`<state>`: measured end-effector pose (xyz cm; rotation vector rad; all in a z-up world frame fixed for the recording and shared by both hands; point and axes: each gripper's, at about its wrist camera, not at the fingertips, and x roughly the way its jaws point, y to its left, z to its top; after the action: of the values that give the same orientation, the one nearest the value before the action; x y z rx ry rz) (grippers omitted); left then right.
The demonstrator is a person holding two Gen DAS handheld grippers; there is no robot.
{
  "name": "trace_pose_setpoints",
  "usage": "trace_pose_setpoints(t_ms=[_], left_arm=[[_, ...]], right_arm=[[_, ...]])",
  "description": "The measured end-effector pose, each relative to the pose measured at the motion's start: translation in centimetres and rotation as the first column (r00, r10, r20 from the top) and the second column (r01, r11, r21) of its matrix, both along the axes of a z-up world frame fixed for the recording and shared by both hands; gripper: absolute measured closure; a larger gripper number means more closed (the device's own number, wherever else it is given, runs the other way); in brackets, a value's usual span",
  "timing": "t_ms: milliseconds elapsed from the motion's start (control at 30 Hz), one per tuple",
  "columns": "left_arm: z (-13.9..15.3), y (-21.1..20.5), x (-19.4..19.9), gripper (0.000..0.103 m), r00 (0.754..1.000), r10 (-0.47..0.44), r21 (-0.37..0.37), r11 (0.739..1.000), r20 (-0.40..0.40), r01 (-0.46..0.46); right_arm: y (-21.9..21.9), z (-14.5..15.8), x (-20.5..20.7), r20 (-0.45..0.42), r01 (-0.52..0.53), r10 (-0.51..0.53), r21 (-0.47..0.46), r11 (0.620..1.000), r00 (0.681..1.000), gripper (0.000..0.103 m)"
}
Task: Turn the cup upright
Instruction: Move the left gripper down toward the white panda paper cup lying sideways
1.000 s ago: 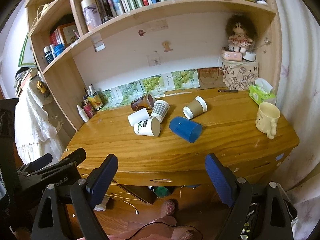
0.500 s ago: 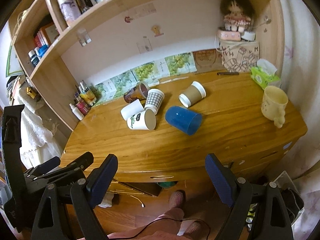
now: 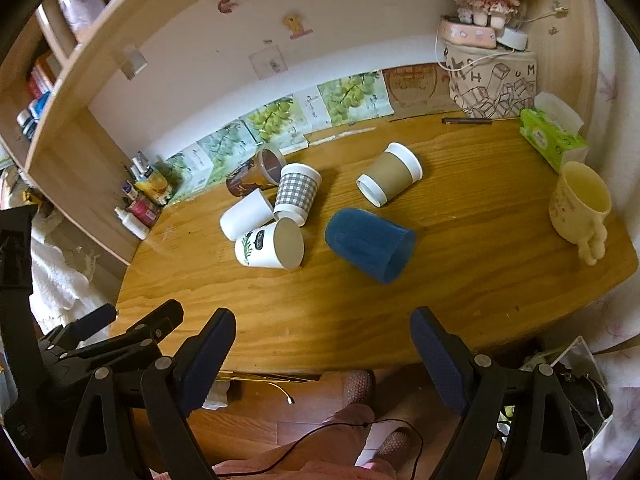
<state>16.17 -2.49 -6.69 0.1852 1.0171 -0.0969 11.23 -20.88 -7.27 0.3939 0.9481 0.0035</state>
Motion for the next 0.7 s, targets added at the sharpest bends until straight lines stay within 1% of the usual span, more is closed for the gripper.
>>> trace_pose_setpoints(t_ms=[67,133,233,367,433,533,567,600,700], left_arm=[[0.0,-0.5,1.4,0.003,0.999,-0.043,0.009,0.999,-0.020,0.044],[0.0,-0.9,2.5,0.003,0.997,-0.066,0.020,0.998,-0.025,0.067],[0.2,-1.5,3.9,0.004,0.992,-0.126,0.041,0.991,-0.030,0.127],[0.3,-2.0,5.8,0.004,0.975,-0.217,0.073,0.973,-0.042,0.219],[0.3,-2.2,6.4,0.004,0.964,-0.261,0.089,0.960,-0.047,0.264],[0.0,-2.5,7.4,0.004,0.939,-0.338,0.110,0.933,-0.065,0.343],[-0.1,-2.6,7.8,0.004,0.928,-0.367,0.123,0.920,-0.070,0.373],[-0.2,-2.7,7.9,0.004,0.922,-0.380,0.123,0.914,-0.078,0.387],[-0.8,-2.9,9.2,0.004,0.887,-0.446,0.130,0.879,-0.121,0.460]], right_arm=[[0.0,-0.2,1.4,-0.018,0.000,0.000,0.007,1.000,1.000,0.013],[0.0,-0.5,2.5,-0.032,-0.001,0.001,0.014,1.000,0.999,0.014],[0.0,-0.9,4.2,-0.060,0.000,0.002,0.033,0.999,0.998,0.014],[-0.1,-1.3,6.0,-0.092,0.018,-0.012,0.063,0.998,0.996,0.013],[-0.3,-1.5,6.8,-0.110,0.033,-0.023,0.085,0.996,0.994,0.014],[-0.6,-1.9,7.9,-0.136,0.060,-0.044,0.114,0.992,0.990,0.013],[-0.7,-2.0,8.2,-0.143,0.068,-0.050,0.124,0.990,0.988,0.014],[-0.8,-2.2,8.6,-0.152,0.082,-0.060,0.138,0.987,0.986,0.013],[-1.3,-2.7,9.3,-0.180,0.119,-0.089,0.166,0.979,0.980,0.013]])
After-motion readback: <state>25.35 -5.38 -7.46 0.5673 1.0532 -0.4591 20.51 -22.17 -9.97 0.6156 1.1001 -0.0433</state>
